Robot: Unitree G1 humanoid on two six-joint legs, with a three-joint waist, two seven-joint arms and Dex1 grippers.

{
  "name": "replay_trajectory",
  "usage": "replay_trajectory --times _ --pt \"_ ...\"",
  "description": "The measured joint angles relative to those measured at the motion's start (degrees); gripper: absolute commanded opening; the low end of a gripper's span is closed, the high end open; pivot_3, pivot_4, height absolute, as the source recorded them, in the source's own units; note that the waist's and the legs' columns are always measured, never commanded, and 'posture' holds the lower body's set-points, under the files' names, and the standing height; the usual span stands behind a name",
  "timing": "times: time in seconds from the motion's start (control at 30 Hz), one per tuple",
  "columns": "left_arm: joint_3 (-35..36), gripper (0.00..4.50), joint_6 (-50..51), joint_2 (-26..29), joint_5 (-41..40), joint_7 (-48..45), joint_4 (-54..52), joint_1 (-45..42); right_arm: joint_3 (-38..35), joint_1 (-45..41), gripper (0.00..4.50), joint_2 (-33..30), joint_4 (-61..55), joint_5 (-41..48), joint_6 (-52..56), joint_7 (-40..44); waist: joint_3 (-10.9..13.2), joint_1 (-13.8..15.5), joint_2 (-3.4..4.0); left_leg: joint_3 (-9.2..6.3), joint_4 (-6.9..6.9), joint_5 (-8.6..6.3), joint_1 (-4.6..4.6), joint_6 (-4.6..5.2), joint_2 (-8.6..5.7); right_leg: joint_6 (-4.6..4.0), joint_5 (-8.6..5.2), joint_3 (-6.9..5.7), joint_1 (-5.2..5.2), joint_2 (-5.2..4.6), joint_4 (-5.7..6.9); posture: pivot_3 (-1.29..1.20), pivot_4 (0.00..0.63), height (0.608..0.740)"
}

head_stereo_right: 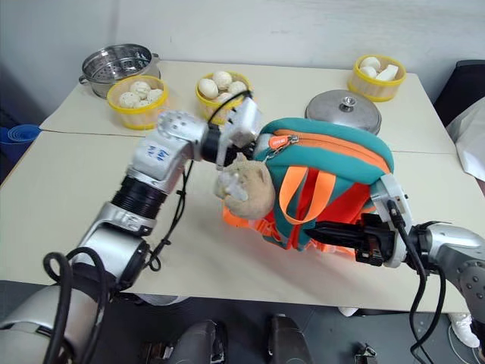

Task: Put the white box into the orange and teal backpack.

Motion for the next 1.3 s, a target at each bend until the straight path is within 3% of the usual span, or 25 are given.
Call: replay_trajectory --times 0.2,0.4,0.43,0.53,0.67,0.9,1.0,1.3 --pt "2.48 3.66 -2.18 3.43 -0.76 -1.36 0.05 2.23 -0.02 1.08 0.0 2.41 -2.01 -0.22 -0.3 -3.31 0.0 -0.19 0.01 -0.02 0.2 0.03 0.01 0.02 0.02 -0.01 0.0 0.04 0.02 -0.01 0.2 0.0 0.15 0.74" --pt "10.92 3.66 -3.09 16.69 -8.34 -15.1 0.23 3.36 -0.33 1.68 0.0 4.75 -2.61 -0.76 -1.89 -6.52 0.0 -1.41 0.03 -0.02 0.18 0.06 -0.06 -0.04 0.05 -0.05 -0.02 -0.01 -0.08 0.0 0.24 0.0 0.15 0.74" --pt "10.52 3.66 -2.12 21.2 -9.89 -15.12 -0.55 4.34 -0.34 1.42 0.0 5.2 -2.68 -0.84 -2.35 -7.01 0.0 -1.51 0.03 -0.03 0.18 0.05 -0.05 -0.04 0.05 -0.05 -0.02 0.0 -0.07 -0.01 0.25 0.0 0.15 0.74" --pt "9.92 3.66 0.07 27.48 -12.56 -15.14 -5.38 8.8 -0.01 0.86 0.0 5.75 -2.6 -1.25 -2.78 -7.65 0.0 -1.37 0.04 -0.06 0.2 0.03 -0.04 0.0 0.04 -0.05 -0.02 0.0 -0.04 -0.07 0.26 0.0 0.15 0.74" --pt "10.41 3.66 5.44 25.07 -17.68 -14.84 -18.59 14.83 1.63 -2.43 0.0 6.24 -2.46 -1.77 -2.79 -8.27 0.0 -0.13 0.04 -0.2 0.49 -0.05 -0.18 0.17 -0.01 0.0 0.01 -0.11 0.08 -0.15 0.22 0.0 0.15 0.74" --pt "11.65 3.66 8.72 17.52 -19.82 -5.03 -29.25 18.76 2.32 -3.39 0.0 6.45 -2.04 -1.77 -2.75 -8.1 0.0 0.05 0.04 -0.17 0.5 -0.07 -0.17 0.2 -0.02 0.04 0.03 -0.08 0.08 -0.11 0.22 0.0 0.15 0.74" --pt "11.74 3.12 7.96 15.26 -18.31 -0.71 -29.24 18.73 2.31 -3.4 0.0 6.45 -1.97 -1.77 -2.75 -8.04 -0.01 0.11 0.05 -0.17 0.5 -0.05 -0.14 0.17 -0.02 0.03 0.03 -0.08 0.1 -0.09 0.24 0.0 0.15 0.74" --pt "12.31 0.35 8.23 13.58 -14.26 7.65 -26.23 17.51 1.41 -0.99 0.0 6.45 -2.04 -1.75 -3.06 -7.83 -0.01 0.36 0.04 -0.16 0.49 -0.06 -0.15 0.19 -0.04 0.04 0.03 -0.08 0.11 -0.11 0.21 0.0 0.15 0.74"
